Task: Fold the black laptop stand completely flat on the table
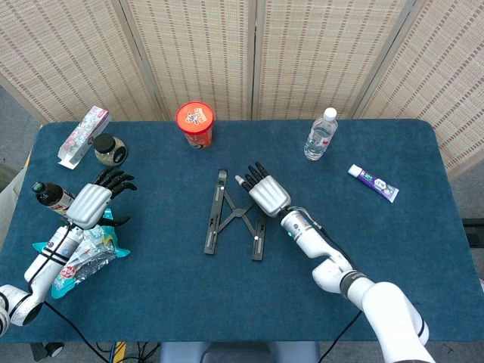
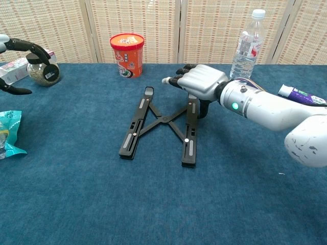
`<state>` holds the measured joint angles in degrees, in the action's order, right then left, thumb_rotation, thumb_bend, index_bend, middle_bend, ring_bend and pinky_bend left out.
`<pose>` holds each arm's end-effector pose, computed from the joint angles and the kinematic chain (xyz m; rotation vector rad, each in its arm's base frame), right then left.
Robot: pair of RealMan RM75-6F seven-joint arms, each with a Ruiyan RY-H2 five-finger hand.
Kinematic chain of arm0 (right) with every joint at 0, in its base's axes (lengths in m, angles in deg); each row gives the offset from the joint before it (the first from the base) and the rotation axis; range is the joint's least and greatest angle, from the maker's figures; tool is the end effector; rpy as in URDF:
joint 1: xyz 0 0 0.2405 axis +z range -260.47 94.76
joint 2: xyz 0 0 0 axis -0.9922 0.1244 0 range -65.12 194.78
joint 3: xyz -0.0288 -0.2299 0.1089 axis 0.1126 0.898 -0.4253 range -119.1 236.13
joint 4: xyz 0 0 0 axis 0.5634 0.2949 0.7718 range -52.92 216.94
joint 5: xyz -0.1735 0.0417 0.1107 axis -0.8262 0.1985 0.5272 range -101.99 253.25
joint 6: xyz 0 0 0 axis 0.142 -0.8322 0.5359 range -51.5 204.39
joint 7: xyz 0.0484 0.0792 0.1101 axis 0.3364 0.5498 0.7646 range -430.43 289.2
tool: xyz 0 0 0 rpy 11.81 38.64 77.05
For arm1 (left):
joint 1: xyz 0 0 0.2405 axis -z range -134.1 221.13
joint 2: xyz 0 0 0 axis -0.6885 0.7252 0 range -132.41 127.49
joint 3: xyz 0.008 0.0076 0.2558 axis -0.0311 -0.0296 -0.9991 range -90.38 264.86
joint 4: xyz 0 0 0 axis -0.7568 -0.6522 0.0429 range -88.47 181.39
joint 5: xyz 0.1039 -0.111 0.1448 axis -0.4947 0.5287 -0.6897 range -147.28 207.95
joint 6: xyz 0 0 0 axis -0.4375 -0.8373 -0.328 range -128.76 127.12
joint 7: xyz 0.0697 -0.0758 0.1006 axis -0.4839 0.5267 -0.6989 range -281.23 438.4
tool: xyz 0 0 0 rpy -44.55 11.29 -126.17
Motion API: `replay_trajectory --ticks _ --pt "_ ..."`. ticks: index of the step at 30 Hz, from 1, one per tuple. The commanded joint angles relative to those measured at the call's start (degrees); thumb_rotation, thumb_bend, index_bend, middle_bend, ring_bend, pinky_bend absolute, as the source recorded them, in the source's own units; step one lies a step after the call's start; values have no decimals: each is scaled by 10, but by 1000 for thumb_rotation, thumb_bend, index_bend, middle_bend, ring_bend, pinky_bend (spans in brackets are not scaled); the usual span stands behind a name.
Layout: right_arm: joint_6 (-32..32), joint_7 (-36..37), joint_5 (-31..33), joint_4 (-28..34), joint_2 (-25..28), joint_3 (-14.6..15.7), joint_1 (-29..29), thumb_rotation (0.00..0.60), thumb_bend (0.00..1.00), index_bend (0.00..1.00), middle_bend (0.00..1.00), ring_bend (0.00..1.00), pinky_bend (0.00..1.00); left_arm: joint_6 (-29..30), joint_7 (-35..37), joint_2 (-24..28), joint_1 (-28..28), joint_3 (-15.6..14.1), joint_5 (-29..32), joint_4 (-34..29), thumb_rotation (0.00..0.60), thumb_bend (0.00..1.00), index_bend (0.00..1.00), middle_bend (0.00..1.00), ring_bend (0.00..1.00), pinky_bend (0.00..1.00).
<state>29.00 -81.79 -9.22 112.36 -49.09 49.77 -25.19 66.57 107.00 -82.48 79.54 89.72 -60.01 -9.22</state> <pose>-0.1221 -0.4299 -0.0910 2.0451 -0.2907 0.7309 -0.2688 0.3714 0.1003 -1.7718 -0.8601 -1.1198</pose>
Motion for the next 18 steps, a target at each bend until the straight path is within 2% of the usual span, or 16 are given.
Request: replay_trajectory --ticks 1,6,10,13,18 --pt "3 4 5 -29 -27 -9 19 600 0 0 205 26 16 1 1 2 -2 -1 2 1 600 162 276 172 99 19" --pt "24 18 17 -75 -63 -23 49 600 0 0 205 24 16 1 1 8 -7 -2 6 1 600 161 277 172 99 20" --pt "23 34 17 -91 -72 -22 55 600 0 0 205 22 16 -1 1 10 -10 -1 12 4 600 161 276 172 99 19" --pt "-7 60 6 -67 -53 -10 40 600 0 0 205 22 16 -13 3 7 -5 -2 12 19 600 162 276 172 100 19" --pt "-74 77 -23 48 31 19 -1 600 0 0 205 22 16 -39 15 -16 13 -2 11 60 600 161 277 172 99 20"
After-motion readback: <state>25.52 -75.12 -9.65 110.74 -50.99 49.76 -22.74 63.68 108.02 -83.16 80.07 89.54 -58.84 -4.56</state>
